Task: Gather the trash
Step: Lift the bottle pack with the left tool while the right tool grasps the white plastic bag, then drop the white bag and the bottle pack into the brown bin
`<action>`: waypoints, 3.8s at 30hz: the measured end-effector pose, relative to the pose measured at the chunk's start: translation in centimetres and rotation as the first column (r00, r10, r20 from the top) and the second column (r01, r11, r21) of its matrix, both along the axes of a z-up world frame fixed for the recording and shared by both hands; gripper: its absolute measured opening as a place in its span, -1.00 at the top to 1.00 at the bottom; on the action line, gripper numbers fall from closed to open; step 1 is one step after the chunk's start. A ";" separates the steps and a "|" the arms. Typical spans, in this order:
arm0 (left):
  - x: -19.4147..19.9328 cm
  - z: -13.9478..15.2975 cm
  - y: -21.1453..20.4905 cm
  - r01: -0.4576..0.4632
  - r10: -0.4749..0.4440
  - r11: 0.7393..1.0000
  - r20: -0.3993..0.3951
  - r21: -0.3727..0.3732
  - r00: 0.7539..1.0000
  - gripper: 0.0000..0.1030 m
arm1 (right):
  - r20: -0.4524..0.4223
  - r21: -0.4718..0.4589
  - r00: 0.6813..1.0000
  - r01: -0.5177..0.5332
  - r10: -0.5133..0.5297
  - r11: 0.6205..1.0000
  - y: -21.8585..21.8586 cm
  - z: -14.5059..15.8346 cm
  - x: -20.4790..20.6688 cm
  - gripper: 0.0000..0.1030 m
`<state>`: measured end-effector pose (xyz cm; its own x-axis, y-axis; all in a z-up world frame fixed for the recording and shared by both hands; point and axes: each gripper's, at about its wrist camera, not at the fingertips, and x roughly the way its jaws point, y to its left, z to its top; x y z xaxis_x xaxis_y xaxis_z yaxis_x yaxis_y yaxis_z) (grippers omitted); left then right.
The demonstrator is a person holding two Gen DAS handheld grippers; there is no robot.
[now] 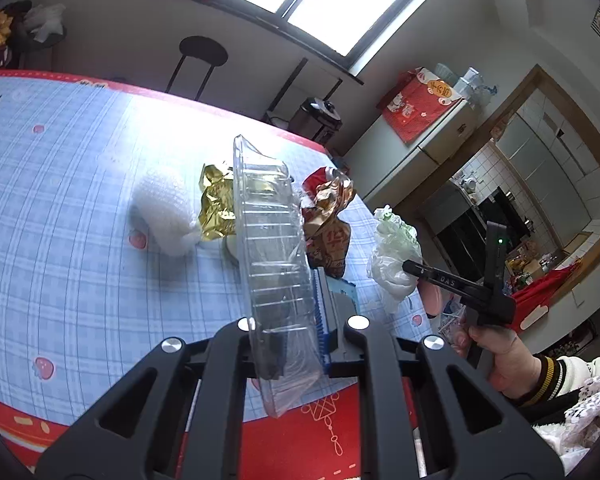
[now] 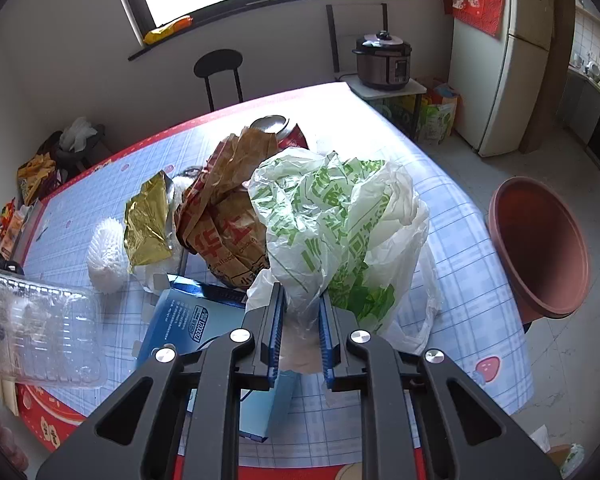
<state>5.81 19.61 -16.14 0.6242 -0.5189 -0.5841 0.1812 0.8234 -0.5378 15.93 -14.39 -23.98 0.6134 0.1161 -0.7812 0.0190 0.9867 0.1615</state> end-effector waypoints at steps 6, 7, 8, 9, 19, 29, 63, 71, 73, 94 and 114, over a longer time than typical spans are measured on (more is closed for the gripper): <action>1.1 2.3 -1.8 0.036 -0.037 0.999 0.064 0.009 0.997 0.70 | 0.108 0.000 0.994 0.019 -0.019 1.000 -2.5 3.3 -2.8 0.68; 1.3 2.7 -2.2 0.040 -0.041 0.999 0.073 0.009 0.997 0.70 | 0.127 -0.006 0.992 0.023 -0.022 1.000 -2.9 3.8 -3.2 0.68; 1.4 2.9 -2.7 0.045 -0.045 0.999 0.079 0.008 0.996 0.70 | 0.145 -0.010 0.989 0.029 -0.027 1.000 -3.5 4.3 -3.6 0.68; 1.6 3.1 -3.2 0.049 -0.050 0.999 0.083 0.009 0.995 0.70 | 0.162 -0.012 0.986 0.037 -0.034 0.999 -4.2 4.8 -4.0 0.68; 2.3 6.4 -11.0 0.060 -0.068 0.996 0.144 0.064 0.987 0.70 | 0.277 -0.051 0.954 0.136 -0.117 0.989 -14.9 7.6 -5.9 0.68; 1.1 9.4 -19.4 -0.040 0.027 0.996 0.168 0.074 0.985 0.70 | 0.253 -0.027 0.946 0.217 -0.204 0.976 -29.2 6.8 -3.4 0.68; 3.6 11.8 -41.9 0.097 -0.138 0.975 0.199 0.201 0.970 0.70 | 0.301 0.027 0.929 0.217 -0.215 0.976 -43.9 10.4 -3.9 -0.89; 10.5 9.7 -52.2 0.321 -0.351 0.931 0.179 0.177 0.919 0.70 | 0.269 -0.044 0.913 0.331 -0.308 0.943 -48.1 9.1 -9.2 -0.89; 12.0 9.1 -55.0 0.369 -0.398 0.912 0.167 0.181 0.902 0.70 | 0.260 -0.053 0.901 0.373 -0.348 0.926 -49.3 8.6 -10.2 -0.89; 16.5 8.3 -65.7 0.440 -0.511 0.848 0.233 0.295 0.828 -0.73 | 0.234 -0.042 0.879 0.437 -0.416 0.899 -52.0 7.2 -11.9 -0.89; 12.9 11.1 -49.0 0.163 -0.234 0.946 0.242 0.280 0.942 -0.89 | 0.256 0.001 0.909 0.339 -0.328 0.941 -46.1 8.2 -8.5 -0.89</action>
<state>18.73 -29.41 -5.05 0.6749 -0.5059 -0.5371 0.4631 0.8572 -0.2254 7.44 -60.45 -15.78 0.7854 -0.1593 -0.5982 0.3129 0.9359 0.1616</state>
